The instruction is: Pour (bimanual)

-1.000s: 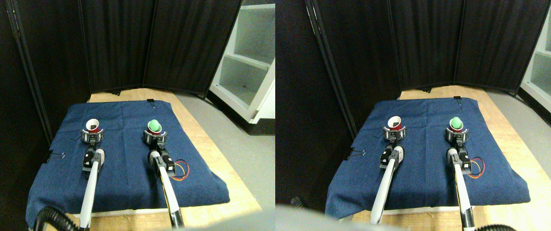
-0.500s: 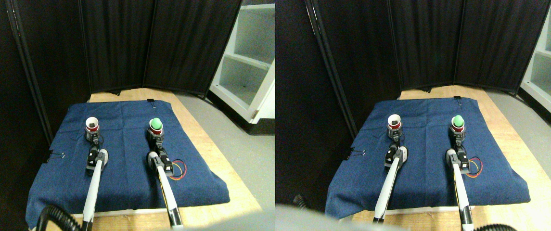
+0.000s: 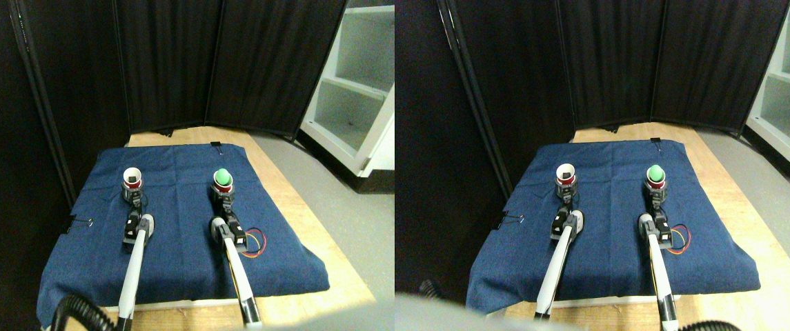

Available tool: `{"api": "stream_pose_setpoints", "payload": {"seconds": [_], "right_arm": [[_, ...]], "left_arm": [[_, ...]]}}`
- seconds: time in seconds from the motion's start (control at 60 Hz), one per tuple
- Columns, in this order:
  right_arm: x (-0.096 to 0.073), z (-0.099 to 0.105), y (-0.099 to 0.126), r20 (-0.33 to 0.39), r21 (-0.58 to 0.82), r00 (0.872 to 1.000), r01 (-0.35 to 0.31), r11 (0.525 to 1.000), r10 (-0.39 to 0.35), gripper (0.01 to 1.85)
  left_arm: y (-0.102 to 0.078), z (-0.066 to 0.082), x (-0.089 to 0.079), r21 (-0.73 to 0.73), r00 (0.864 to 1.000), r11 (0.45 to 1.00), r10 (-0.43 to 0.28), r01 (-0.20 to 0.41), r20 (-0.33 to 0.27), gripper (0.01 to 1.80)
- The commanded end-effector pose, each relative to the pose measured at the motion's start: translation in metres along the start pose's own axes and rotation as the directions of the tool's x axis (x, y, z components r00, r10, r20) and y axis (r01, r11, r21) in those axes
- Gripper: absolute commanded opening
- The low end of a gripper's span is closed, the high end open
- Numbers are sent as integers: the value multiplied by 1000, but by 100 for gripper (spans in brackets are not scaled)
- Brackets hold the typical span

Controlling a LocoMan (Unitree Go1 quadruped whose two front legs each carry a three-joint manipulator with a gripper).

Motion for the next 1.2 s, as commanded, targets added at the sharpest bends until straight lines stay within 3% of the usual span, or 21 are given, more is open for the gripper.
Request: {"api": "stream_pose_setpoints", "payload": {"seconds": [0.017, 0.117, 0.417, 0.483, 0.683, 0.933, 1.2], "right_arm": [[2, -4, 7, 1, -10, 999, -45, 999, 45, 33], [1, -4, 12, 20, -57, 998, -59, 997, 60, 33], [-2, -4, 25, 15, -17, 998, -63, 998, 63, 33], [-3, -4, 28, 10, -38, 998, -66, 997, 67, 33], [-2, -4, 38, -36, -71, 994, -109, 991, 107, 33], [-7, -5, 56, -13, -81, 995, -100, 992, 99, 33], [-8, -7, 78, -59, -110, 989, -140, 984, 134, 33]], "left_arm": [[-10, -1, -3, -3, 999, 1000, -31, 31, -16, 33], [-16, -1, -4, 3, 999, 999, -44, 44, -26, 33], [-42, -8, -6, 23, 996, 997, -67, 69, -63, 33], [-48, -10, -7, 19, 993, 997, -73, 75, -93, 33], [-62, -18, -7, 37, 992, 997, -69, 73, -106, 33], [-75, -25, -8, 40, 988, 996, -68, 74, -139, 33], [-87, -33, -12, 45, 980, 996, -70, 79, -185, 33]]}}
